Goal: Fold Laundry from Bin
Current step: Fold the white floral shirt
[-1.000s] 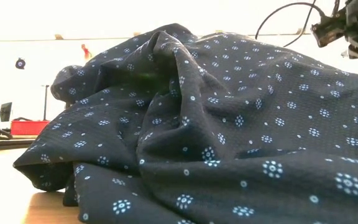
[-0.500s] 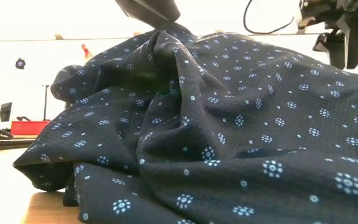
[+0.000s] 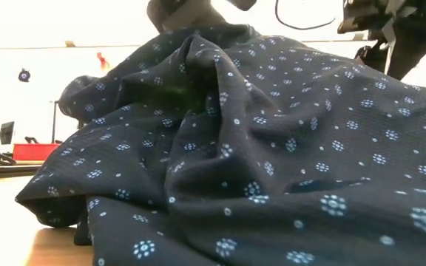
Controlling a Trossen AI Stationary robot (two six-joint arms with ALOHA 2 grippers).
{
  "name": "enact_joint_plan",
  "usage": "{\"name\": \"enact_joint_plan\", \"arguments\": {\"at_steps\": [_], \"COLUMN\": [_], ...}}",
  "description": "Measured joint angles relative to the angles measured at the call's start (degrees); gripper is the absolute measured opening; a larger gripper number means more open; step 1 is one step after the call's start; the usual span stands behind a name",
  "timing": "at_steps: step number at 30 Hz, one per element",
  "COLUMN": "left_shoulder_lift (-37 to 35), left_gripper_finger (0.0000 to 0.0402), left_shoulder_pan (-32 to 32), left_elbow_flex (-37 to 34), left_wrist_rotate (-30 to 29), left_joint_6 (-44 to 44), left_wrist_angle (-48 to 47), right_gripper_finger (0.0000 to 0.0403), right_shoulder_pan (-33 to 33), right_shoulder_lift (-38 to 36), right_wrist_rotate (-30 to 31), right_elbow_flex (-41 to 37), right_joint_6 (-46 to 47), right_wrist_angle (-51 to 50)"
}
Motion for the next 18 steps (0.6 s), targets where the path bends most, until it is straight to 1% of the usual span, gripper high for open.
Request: {"name": "enact_joint_plan", "arguments": {"at_steps": [4, 7, 11, 13, 15, 18], "left_shoulder_lift": [2.1, 3.9, 5.4, 5.4, 5.4, 5.4], "left_gripper_finger": [0.0294, 0.0294, 0.0294, 0.0288, 0.0277, 0.0247], "left_shoulder_pan": [-0.2, -0.2, -0.2, -0.2, -0.2, -0.3], "left_elbow_flex": [0.0, 0.0, 0.0, 0.0, 0.0, -0.4], "left_wrist_rotate": [-0.4, -0.5, -0.5, -0.5, -0.7, -2.0], "left_joint_6": [-3.4, -4.4, -4.7, -4.9, -5.1, -5.2], "left_wrist_angle": [0.3, 0.8, 3.3, 4.2, 4.5, 5.8], "right_gripper_finger": [0.0329, 0.0341, 0.0341, 0.0329, 0.0307, 0.0249], "right_shoulder_pan": [0.0, 0.0, 0.0, 0.0, 0.0, 0.0], "right_shoulder_lift": [1.2, 2.1, 3.0, 3.3, 3.2, 3.2], "right_wrist_rotate": [-0.1, -0.1, -3.1, -4.3, -5.6, -6.1], "right_elbow_flex": [-4.5, -7.9, -12.3, -14.1, -15.0, -15.2], "right_joint_6": [2.6, 4.5, 5.7, 6.1, 6.8, 7.6], "right_wrist_angle": [4.3, 8.4, 19.3, 25.0, 28.9, 31.2]}}
